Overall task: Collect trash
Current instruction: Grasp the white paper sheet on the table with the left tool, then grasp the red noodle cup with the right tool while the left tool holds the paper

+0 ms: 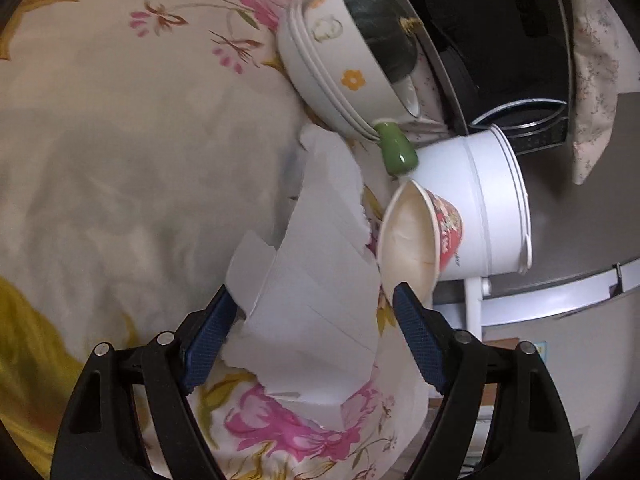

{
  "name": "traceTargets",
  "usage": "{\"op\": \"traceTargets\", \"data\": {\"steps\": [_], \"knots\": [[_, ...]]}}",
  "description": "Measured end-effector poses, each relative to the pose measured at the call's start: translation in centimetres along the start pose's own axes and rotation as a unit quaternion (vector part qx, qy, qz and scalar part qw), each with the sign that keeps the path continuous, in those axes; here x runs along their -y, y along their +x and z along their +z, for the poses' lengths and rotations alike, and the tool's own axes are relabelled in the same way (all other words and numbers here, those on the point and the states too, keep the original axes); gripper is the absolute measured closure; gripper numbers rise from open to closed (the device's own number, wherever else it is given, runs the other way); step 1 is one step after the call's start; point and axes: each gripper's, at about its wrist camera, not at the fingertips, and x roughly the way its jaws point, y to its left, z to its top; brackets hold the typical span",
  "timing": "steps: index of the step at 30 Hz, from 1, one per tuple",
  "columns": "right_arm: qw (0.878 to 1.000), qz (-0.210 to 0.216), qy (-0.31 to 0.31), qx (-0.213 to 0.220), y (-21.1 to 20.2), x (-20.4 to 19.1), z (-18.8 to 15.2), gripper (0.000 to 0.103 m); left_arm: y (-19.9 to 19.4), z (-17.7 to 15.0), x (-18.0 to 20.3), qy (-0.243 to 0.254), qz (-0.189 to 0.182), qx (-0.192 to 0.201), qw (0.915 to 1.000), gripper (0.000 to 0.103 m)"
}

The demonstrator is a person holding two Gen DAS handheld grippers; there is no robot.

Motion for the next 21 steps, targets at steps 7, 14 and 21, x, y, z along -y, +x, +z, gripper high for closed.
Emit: {"op": "traceTargets", "data": {"steps": [7, 14, 21], "knots": [[1.000, 0.002, 0.001, -0.010, 0.4, -0.1, -0.1, 0.007, 2.4, -1.3, 3.5, 0.038, -0.022, -0.025, 0.9987, 0.046], [1.000, 0.000, 0.001, -0.016, 0.6, 0.0, -0.1, 0.007, 5.0, -3.1, 5.1, 0.056, 0.019, -0.058, 0.9965, 0.084], [1.000, 0.001, -0.001, -0.015, 0.7, -0.2, 0.0, 0.007, 3.3, -4.3, 7.1, 0.087, 0.018, -0.027, 0.9957, 0.098]]}}
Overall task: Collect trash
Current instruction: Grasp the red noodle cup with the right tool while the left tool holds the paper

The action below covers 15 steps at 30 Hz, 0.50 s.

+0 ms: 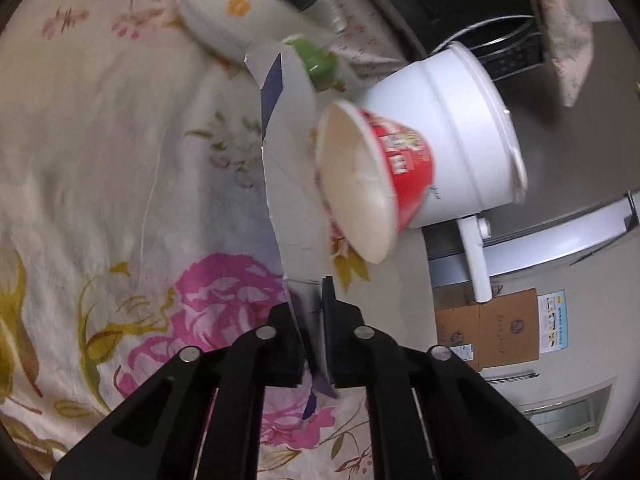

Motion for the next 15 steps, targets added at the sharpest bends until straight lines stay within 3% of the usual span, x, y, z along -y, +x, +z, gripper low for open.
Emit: {"op": "traceTargets", "data": {"steps": [8, 12, 15], "knots": [[1.000, 0.024, -0.009, 0.015, 0.2, -1.4, 0.3, 0.007, -5.3, -1.7, 2.7, 0.038, -0.005, 0.037, 0.9986, 0.102], [0.995, 0.105, -0.003, 0.005, 1.0, -2.9, 3.0, 0.007, -8.9, -2.5, 3.7, 0.074, -0.004, 0.069, 0.9949, 0.102], [0.987, 0.160, 0.018, 0.007, 2.9, -5.0, 7.4, 0.007, -12.3, -3.0, 4.8, 0.092, -0.018, 0.105, 0.9901, 0.102]]}}
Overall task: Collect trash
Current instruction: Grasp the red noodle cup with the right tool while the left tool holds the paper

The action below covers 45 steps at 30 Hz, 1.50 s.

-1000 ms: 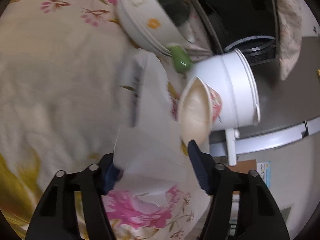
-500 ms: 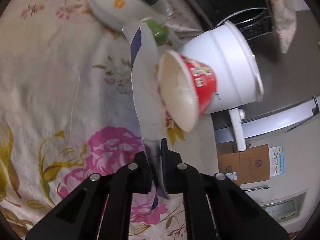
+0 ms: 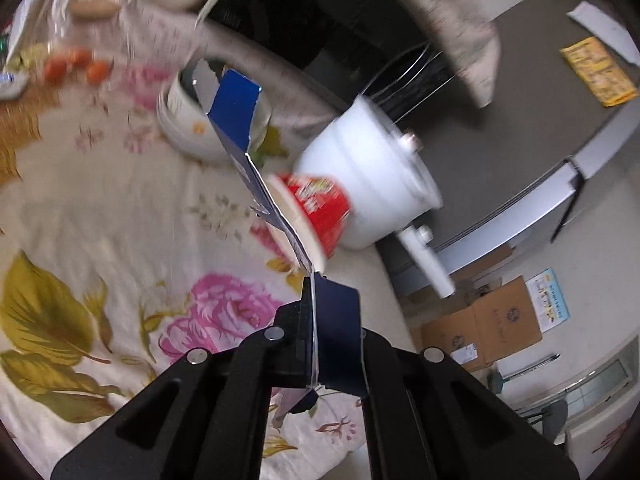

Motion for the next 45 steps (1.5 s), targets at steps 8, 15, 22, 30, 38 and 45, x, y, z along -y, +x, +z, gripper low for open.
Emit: {"op": "traceTargets", "data": {"steps": [8, 15, 22, 30, 38, 45], "knots": [[0.996, 0.069, 0.048, 0.001, 8.5, -5.0, 7.4, 0.007, -5.7, 1.5, 2.4, 0.049, -0.025, 0.064, 0.9964, 0.102], [0.980, 0.149, 0.129, -0.025, 15.9, -5.1, 10.9, 0.007, -6.3, 1.4, 2.1, 0.063, -0.026, 0.055, 0.9962, 0.102], [0.968, 0.202, 0.144, -0.025, 20.1, -4.9, 12.1, 0.007, -5.6, 1.2, 0.4, 0.058, -0.014, 0.034, 0.9976, 0.102], [0.968, 0.217, 0.126, -0.033, 22.3, -6.9, 13.5, 0.026, -5.5, 1.4, -1.5, 0.042, 0.002, 0.029, 0.9987, 0.102], [0.975, 0.206, 0.083, -0.026, 20.6, -9.1, 12.8, 0.044, -6.2, 1.5, -1.5, 0.039, 0.003, 0.038, 0.9985, 0.102], [0.982, 0.187, 0.036, -0.011, 17.2, -11.0, 11.9, 0.048, -7.1, 1.4, -1.1, 0.042, 0.000, 0.046, 0.9980, 0.102]]}}
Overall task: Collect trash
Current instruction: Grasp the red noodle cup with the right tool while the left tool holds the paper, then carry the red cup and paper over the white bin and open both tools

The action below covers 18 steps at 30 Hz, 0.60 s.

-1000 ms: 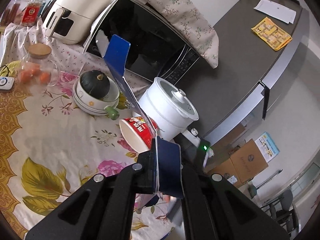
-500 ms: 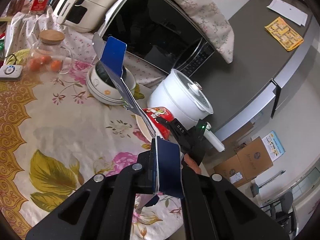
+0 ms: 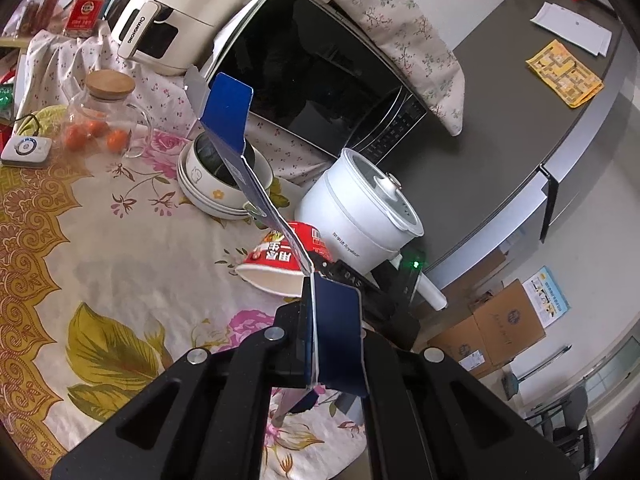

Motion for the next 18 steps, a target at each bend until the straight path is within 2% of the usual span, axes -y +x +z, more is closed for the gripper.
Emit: {"op": "traceTargets", "data": {"steps": [11, 18], "knots": [[0.999, -0.028, -0.042, 0.018, -5.8, -2.4, -2.6, 0.048, -1.3, 0.1, 0.2, -0.007, -0.012, 0.012, 0.9998, 0.102], [0.997, -0.030, -0.057, 0.042, -11.7, -3.0, -4.2, 0.048, -2.0, -0.4, 1.9, 0.005, -0.031, 0.013, 0.9994, 0.102]]}}
